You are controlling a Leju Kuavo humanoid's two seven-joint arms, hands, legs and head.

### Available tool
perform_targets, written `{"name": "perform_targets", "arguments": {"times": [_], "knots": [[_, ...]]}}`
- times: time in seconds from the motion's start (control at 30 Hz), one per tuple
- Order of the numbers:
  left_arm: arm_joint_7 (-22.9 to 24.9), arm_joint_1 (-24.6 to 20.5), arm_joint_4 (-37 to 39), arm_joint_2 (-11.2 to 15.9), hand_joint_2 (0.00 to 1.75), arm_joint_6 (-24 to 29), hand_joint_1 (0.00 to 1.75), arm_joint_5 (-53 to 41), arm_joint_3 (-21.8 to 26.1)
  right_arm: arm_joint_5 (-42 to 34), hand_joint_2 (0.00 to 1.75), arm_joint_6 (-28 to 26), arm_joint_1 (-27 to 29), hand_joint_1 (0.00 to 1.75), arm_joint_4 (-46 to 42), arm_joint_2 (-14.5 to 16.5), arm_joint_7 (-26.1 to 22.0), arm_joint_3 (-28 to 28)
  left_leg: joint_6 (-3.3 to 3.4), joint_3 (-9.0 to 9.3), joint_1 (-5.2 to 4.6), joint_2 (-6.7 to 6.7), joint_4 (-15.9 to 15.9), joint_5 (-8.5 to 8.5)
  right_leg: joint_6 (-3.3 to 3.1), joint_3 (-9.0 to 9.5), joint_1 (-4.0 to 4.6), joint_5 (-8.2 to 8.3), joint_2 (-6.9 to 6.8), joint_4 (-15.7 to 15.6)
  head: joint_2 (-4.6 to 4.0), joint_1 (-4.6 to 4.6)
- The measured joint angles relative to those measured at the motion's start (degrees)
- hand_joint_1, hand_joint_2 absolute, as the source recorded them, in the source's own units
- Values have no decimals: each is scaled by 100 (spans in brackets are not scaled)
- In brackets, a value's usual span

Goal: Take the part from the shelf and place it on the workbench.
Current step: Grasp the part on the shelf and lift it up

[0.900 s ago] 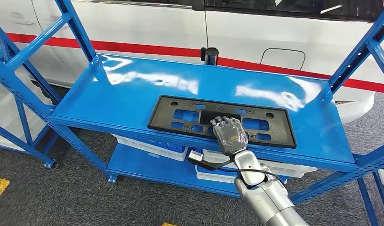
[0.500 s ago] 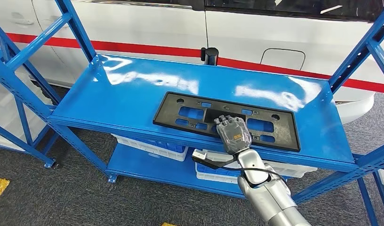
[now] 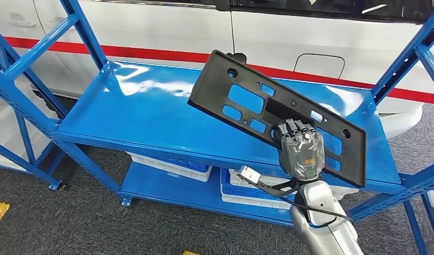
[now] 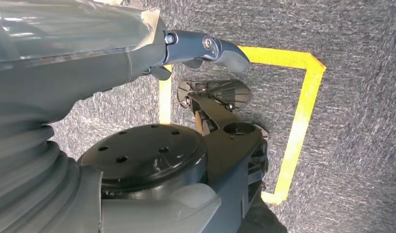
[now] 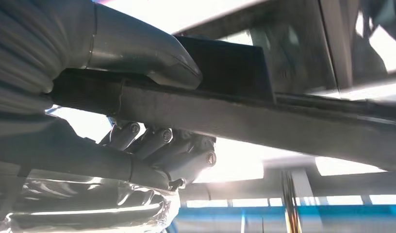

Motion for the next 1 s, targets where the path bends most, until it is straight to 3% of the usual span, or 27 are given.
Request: {"name": "perform_targets", "arguments": {"times": [0.33, 0.6, 0.77, 0.83, 0.93, 0.97, 1.0], "knots": [[-14, -17, 0, -28, 175, 32, 0, 5, 73, 4, 175, -219, 1169, 175, -1661, 165, -1039, -417, -4, 2, -4, 0, 2, -4, 0, 0, -5, 0, 6, -3, 0, 0], [-26, -21, 0, -61, 175, 190, 0, 73, 152, -10, 175, -257, 1704, 175, -2229, 238, -1092, -393, 21, 2, -33, 0, 18, -15, 7, 3, -36, 4, 6, -5, 0, 0], [-66, -27, 0, -88, 175, 280, 0, 75, 195, -36, 175, -258, 1852, 175, -2547, 231, -1068, -292, 103, 35, -16, 20, -48, 59, 59, -4, -31, 6, 8, -1, 0, -4], [-109, -34, -1, -110, 175, 289, 0, 66, 197, -56, 175, -258, 1871, 175, -2635, 218, -1055, -272, 164, 84, 44, 50, -142, 149, 62, -144, -13, -177, 4, 303, 0, 16], [-249, -34, -1, -138, 175, 303, 0, 25, 197, -122, 175, -258, 1928, 175, -2732, 197, -1042, -245, 184, 84, 72, 72, -163, 174, 69, -575, -65, -615, -4, 1335, 0, 50], [-301, -33, 0, -146, 175, 310, 0, 9, 197, -140, 175, -258, 1964, 175, -2765, 192, -1044, -241, 179, 83, 77, 75, -161, 171, 104, -651, -91, -663, -6, 1535, 0, 49], [-357, -33, 0, -150, 175, 321, 0, -11, 197, -156, 175, -258, 2005, 175, -2808, 190, -1049, -238, 165, 88, 89, 74, -157, 163, 163, -616, -120, -609, -10, 1507, 0, 49]]}}
